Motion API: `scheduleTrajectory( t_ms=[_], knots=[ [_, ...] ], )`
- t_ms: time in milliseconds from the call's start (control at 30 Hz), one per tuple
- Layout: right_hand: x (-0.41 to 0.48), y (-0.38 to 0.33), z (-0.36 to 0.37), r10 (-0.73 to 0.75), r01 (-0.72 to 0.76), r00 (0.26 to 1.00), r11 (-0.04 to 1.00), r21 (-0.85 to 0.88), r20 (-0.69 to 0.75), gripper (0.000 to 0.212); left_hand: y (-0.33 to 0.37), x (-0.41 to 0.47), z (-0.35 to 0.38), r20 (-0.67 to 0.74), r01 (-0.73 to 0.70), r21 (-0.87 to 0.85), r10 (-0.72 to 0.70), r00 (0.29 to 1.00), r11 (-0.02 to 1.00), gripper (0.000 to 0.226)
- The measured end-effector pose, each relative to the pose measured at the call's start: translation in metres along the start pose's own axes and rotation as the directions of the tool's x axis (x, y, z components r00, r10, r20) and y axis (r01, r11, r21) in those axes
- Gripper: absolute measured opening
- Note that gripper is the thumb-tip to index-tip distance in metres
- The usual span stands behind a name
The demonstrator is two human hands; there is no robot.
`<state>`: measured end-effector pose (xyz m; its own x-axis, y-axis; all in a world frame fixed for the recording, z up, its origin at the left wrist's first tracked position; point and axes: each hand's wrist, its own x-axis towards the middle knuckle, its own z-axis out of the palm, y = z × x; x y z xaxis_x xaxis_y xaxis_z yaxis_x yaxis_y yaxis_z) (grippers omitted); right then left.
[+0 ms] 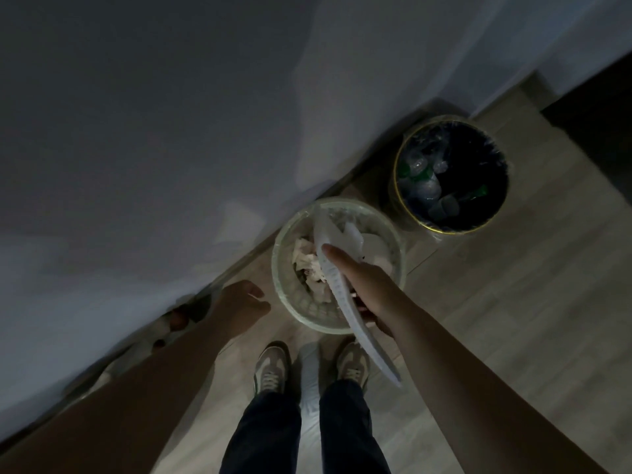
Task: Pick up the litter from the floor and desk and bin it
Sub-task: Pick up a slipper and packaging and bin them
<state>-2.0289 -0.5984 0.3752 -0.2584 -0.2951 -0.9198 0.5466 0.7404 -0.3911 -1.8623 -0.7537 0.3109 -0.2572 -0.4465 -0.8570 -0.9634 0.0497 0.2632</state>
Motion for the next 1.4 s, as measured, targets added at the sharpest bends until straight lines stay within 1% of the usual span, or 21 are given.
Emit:
scheduleTrajectory(
  t_ms=[33,67,100,133,167,267,333,433,533,600,700,833,933,1033,1133,1200,1300,1400],
  knots=[
    [0.003,0.000,0.002,0.076,-0.076,0.997,0.997,-0.023,0.007,0.107,-0.002,0.001,-0.002,-0.004,-0.004,0.013,0.004,1.000,1.000,0.020],
    [0.004,0.000,0.004,0.135,-0.134,0.991,0.990,-0.045,0.010,0.115,-0.004,0.001,-0.004,-0.008,-0.009,0.031,0.009,1.000,0.999,0.020],
    [0.006,-0.001,0.005,0.173,-0.172,0.985,0.983,-0.066,0.000,0.118,-0.006,0.001,-0.006,-0.015,-0.014,0.044,0.015,1.000,0.999,0.020],
    [0.008,-0.001,0.006,0.193,-0.194,0.981,0.978,-0.076,-0.015,0.116,-0.008,0.001,-0.007,-0.020,-0.017,0.049,0.018,1.000,0.999,0.019],
    [0.009,-0.002,0.007,0.194,-0.196,0.980,0.978,-0.072,-0.032,0.109,-0.009,0.001,-0.008,-0.018,-0.022,0.051,0.022,1.000,0.998,0.020],
    [0.017,-0.003,0.008,0.121,-0.122,0.983,0.993,0.005,-0.140,0.070,-0.010,0.001,-0.009,0.000,-0.027,0.032,0.027,1.000,0.999,0.020],
    [0.018,-0.002,0.009,0.062,-0.069,0.976,0.997,-0.025,-0.209,0.060,-0.009,0.001,-0.009,-0.002,-0.030,0.020,0.030,1.000,0.999,0.020],
    [0.018,0.000,0.011,0.004,-0.035,0.973,0.991,-0.133,-0.232,0.049,-0.004,-0.001,-0.010,-0.015,-0.019,-0.017,0.019,1.000,1.000,0.019],
    [0.013,0.004,0.009,-0.028,-0.023,0.971,0.977,-0.212,-0.236,0.042,0.001,-0.007,-0.013,-0.025,-0.018,-0.031,0.017,1.000,0.999,0.019],
    [0.002,0.005,0.005,-0.063,-0.004,0.971,0.961,-0.278,-0.230,0.037,0.007,-0.015,-0.017,-0.025,-0.041,-0.005,0.041,0.999,0.999,0.017],
    [-0.021,0.006,0.000,-0.089,0.019,0.975,0.947,-0.322,-0.206,0.029,0.021,-0.033,-0.027,-0.012,-0.095,0.027,0.095,0.995,0.995,0.017],
    [-0.066,-0.006,-0.005,-0.140,0.041,0.964,0.920,-0.391,-0.227,0.036,0.049,-0.076,-0.052,0.027,-0.230,0.152,0.228,0.973,0.961,0.026],
    [-0.110,-0.022,-0.006,-0.176,0.055,0.950,0.906,-0.420,-0.256,0.030,0.071,-0.119,-0.079,0.062,-0.331,0.262,0.326,0.943,0.907,0.031],
    [-0.161,-0.043,-0.005,-0.203,0.060,0.942,0.887,-0.458,-0.269,0.029,0.090,-0.165,-0.114,0.079,-0.398,0.300,0.393,0.916,0.867,0.032],
    [-0.214,-0.066,-0.004,-0.286,0.096,0.920,0.827,-0.554,-0.267,0.031,0.110,-0.210,-0.151,0.091,-0.428,0.345,0.424,0.901,0.835,0.032],
    [-0.256,-0.084,-0.004,-0.336,0.119,0.905,0.790,-0.601,-0.262,0.035,0.123,-0.242,-0.179,0.070,-0.453,0.355,0.459,0.885,0.818,0.031],
    [-0.311,-0.106,-0.007,-0.409,0.138,0.887,0.677,-0.723,-0.215,0.041,0.142,-0.284,-0.214,0.043,-0.487,0.371,0.510,0.859,0.790,0.031],
    [-0.361,-0.127,-0.014,-0.466,0.149,0.866,0.583,-0.799,-0.179,0.039,0.164,-0.327,-0.239,0.012,-0.535,0.364,0.570,0.822,0.763,0.027]
  ],
)
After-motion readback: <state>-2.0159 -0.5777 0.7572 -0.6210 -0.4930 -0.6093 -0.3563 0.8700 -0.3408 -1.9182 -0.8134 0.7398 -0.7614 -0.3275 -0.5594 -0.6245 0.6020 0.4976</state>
